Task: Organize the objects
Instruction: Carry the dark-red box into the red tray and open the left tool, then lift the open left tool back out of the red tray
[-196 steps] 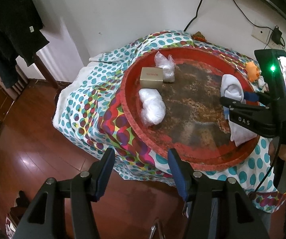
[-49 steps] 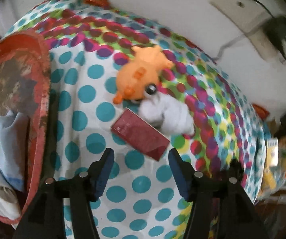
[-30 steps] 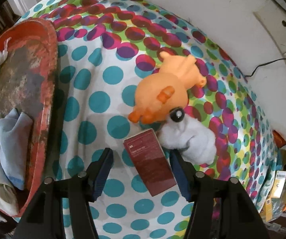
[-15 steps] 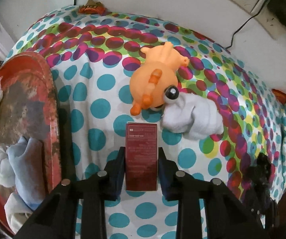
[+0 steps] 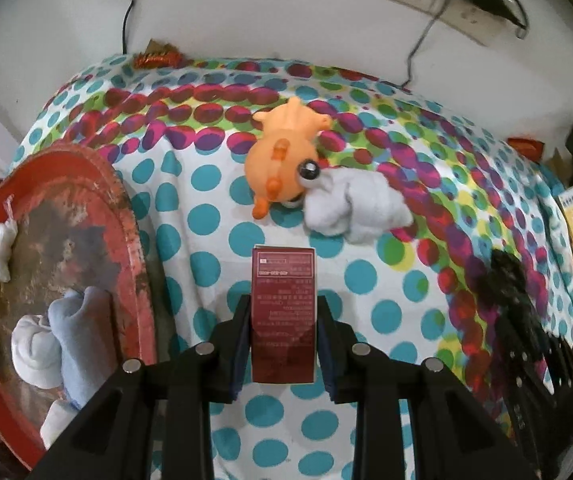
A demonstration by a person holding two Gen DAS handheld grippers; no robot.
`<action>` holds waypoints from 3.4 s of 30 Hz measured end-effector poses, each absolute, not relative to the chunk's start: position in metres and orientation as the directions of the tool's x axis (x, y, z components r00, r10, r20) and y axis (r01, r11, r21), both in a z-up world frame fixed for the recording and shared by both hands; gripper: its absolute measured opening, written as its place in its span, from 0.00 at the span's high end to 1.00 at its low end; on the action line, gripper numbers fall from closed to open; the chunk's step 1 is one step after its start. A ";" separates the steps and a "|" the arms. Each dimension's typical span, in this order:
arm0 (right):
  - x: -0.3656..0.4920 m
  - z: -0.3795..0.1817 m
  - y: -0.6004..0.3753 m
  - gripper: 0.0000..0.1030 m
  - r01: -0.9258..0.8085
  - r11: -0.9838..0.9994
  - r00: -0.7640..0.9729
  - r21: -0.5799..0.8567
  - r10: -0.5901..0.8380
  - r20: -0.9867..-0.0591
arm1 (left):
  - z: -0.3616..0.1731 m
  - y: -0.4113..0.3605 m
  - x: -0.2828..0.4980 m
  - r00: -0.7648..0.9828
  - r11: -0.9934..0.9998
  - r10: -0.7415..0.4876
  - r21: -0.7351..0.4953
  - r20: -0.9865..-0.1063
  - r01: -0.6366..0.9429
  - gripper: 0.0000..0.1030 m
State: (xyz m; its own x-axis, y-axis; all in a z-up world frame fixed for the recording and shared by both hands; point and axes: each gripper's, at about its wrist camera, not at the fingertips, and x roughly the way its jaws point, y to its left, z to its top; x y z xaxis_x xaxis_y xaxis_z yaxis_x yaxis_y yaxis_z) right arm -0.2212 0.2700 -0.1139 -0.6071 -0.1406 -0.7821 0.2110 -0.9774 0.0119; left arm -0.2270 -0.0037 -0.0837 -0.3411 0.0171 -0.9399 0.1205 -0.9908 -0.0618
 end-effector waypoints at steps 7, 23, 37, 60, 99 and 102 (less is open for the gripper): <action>-0.222 -0.114 0.268 0.67 0.210 -0.978 -0.609 0.000 -0.130 -0.782 | -0.064 0.011 -0.206 -0.386 -0.999 -0.027 0.011 -0.922 0.045 0.71; -0.222 -0.116 0.268 0.67 0.209 -0.978 -0.611 -0.007 -0.125 -0.782 | -0.019 -0.015 -0.152 -0.463 -0.995 -0.084 0.100 -0.883 -0.011 0.71; -0.223 -0.116 0.268 0.67 0.208 -0.978 -0.611 -0.009 -0.123 -0.782 | -0.005 -0.105 -0.131 -0.468 -0.984 -0.171 0.129 -0.867 0.122 0.71; -0.225 -0.115 0.268 0.67 0.204 -0.979 -0.611 -0.009 -0.120 -0.783 | -0.056 -0.220 -0.121 -0.330 -0.950 -0.238 0.148 -0.914 0.276 0.71; -0.226 -0.115 0.267 0.67 0.200 -0.980 -0.612 -0.014 -0.114 -0.782 | -0.076 -0.244 -0.113 -0.292 -0.945 -0.275 0.201 -0.916 0.259 0.59; -0.226 -0.115 0.268 0.67 0.200 -0.980 -0.612 -0.013 -0.115 -0.782 | -0.070 -0.239 -0.109 -0.315 -0.948 -0.269 0.193 -0.910 0.253 0.59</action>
